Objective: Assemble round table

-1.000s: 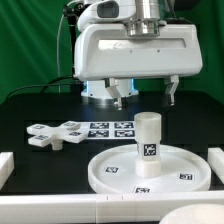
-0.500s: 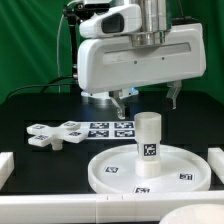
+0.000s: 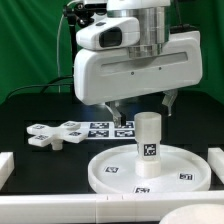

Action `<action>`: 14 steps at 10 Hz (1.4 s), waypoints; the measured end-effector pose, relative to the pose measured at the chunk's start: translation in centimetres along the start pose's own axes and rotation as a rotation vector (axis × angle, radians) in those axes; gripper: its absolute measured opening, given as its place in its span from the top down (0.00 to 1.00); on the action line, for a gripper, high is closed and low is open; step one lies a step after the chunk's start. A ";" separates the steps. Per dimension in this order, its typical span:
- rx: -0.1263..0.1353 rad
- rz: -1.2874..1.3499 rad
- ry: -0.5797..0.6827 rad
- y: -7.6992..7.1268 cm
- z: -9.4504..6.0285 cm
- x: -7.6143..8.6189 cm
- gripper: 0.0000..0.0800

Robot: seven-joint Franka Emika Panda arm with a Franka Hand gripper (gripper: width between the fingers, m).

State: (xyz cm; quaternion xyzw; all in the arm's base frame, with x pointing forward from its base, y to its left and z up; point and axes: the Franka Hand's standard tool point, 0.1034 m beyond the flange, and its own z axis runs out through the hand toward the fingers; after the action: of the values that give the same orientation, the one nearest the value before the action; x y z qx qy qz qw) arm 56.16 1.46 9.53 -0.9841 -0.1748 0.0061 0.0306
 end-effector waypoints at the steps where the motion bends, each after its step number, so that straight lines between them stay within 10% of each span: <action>1: 0.001 0.000 -0.001 0.0 0.1 0.0 0.19; 3: -0.001 -0.009 -0.002 -0.2 0.2 0.0 0.50; 14: 0.020 0.461 0.030 -1.5 0.3 0.9 0.49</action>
Offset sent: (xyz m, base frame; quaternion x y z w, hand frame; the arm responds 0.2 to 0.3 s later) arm 0.0028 0.0089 0.0018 -0.0286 0.0046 -0.0669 0.9973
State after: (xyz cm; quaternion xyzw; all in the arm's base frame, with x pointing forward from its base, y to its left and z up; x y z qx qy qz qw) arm 56.50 3.18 9.33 -0.9976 0.0551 -0.0001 0.0408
